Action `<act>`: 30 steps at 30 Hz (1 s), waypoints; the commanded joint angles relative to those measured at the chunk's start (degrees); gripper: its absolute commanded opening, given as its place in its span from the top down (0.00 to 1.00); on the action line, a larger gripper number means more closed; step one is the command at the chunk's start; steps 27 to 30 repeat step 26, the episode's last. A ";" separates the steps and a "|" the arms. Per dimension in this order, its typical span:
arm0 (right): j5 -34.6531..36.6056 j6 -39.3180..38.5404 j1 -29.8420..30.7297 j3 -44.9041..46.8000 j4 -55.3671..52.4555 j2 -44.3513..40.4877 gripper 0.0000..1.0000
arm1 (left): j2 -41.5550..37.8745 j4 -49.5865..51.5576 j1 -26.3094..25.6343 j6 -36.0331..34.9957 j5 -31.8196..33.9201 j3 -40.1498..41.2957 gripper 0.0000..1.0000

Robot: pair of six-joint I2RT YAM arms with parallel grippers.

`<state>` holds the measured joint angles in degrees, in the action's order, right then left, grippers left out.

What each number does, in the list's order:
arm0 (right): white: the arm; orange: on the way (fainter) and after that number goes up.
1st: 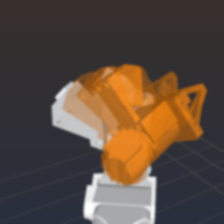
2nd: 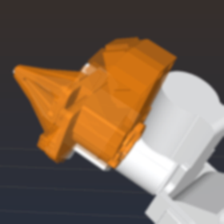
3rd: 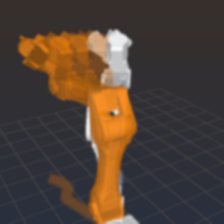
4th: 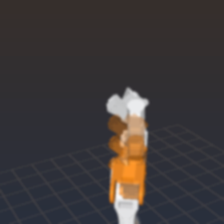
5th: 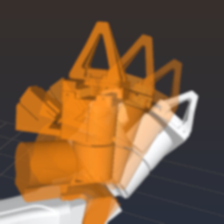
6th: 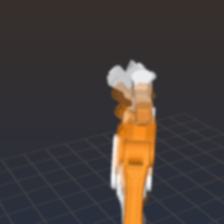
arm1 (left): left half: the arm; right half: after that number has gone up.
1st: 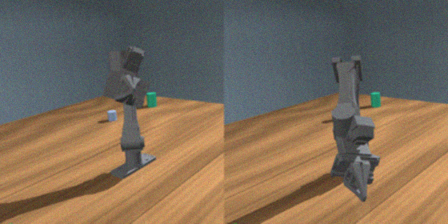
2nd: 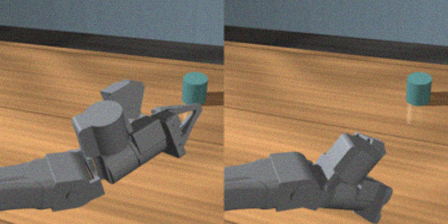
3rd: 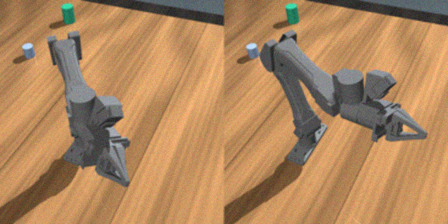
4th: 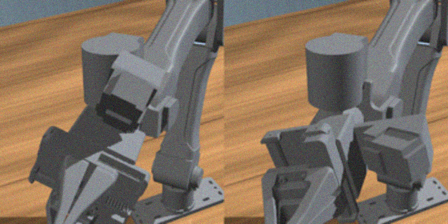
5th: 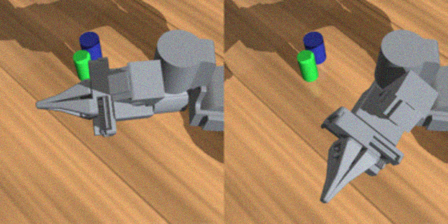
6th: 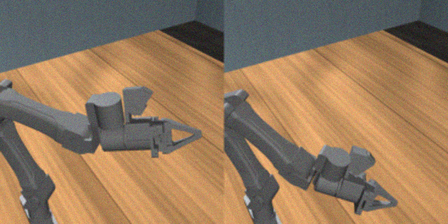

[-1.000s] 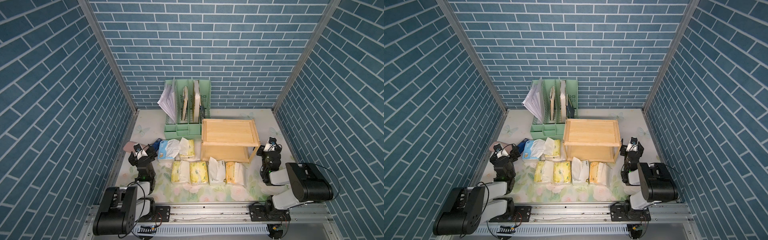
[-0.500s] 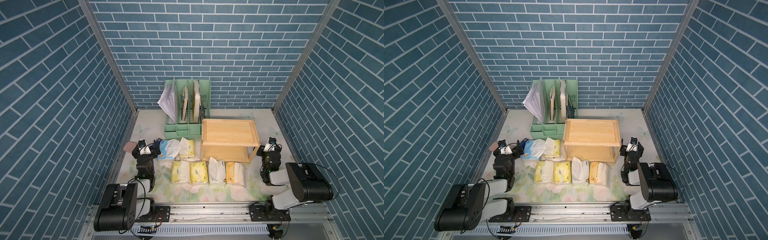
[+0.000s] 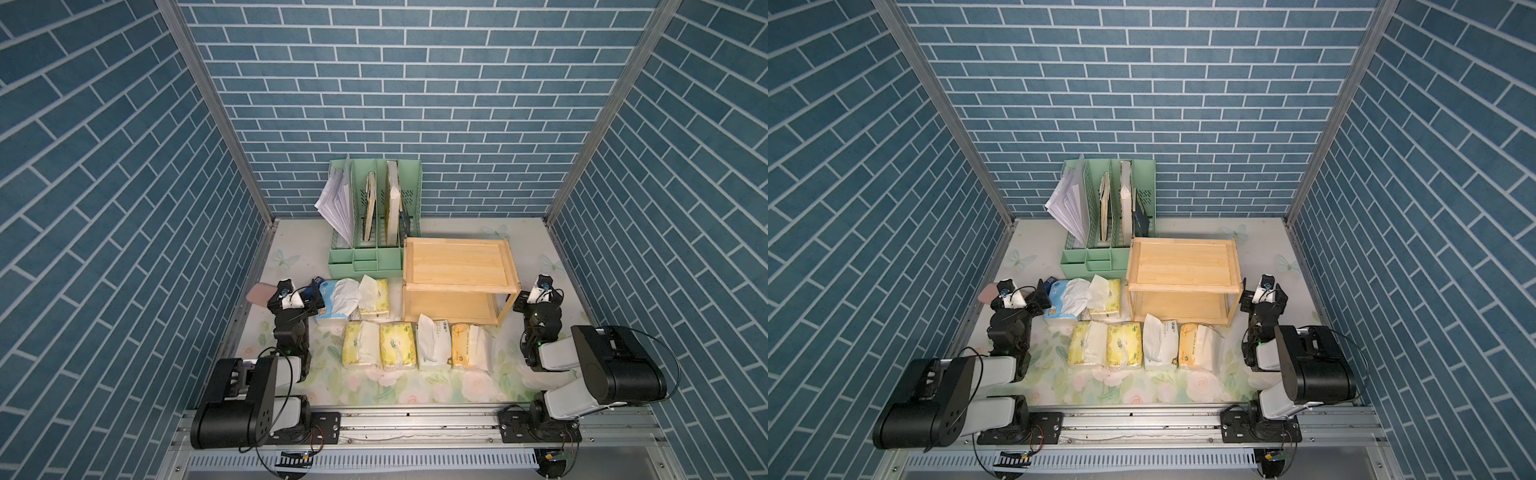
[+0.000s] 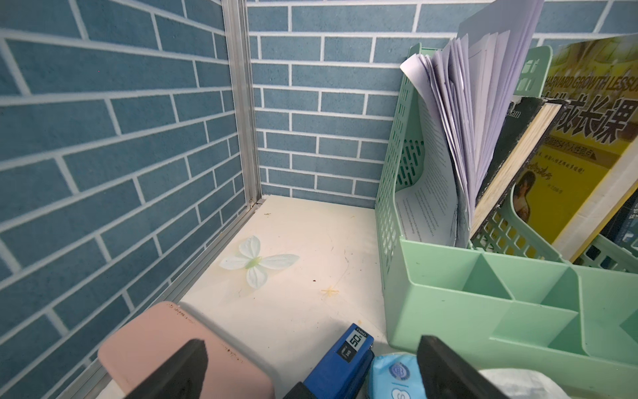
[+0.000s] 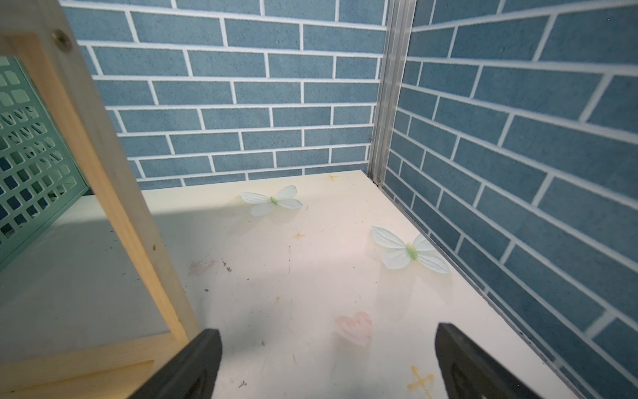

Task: Remove the tissue boxes from the shelf
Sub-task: Reset both arms

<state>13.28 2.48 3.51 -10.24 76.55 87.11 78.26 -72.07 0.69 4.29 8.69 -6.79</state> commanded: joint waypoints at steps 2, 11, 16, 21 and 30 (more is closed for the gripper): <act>0.65 -1.60 0.28 -0.61 -0.25 0.36 0.00 | 8.30 -11.29 -1.09 -0.29 -0.82 0.11 0.00; 0.70 -1.70 0.32 -0.57 -0.24 0.28 0.00 | 8.35 -0.54 -2.97 -2.98 -0.94 -5.56 0.00; 0.66 -1.69 0.40 -0.49 -0.23 0.34 0.00 | 8.24 -0.15 -2.97 -2.98 -0.92 -5.61 0.00; 0.73 -1.71 0.45 -0.58 -0.25 0.30 0.00 | 8.31 -0.31 -2.97 -3.04 -0.88 -5.61 0.00; 0.78 -1.69 0.49 -0.57 -0.22 0.34 0.00 | 8.28 -0.35 -2.97 -3.02 -0.87 -5.60 0.00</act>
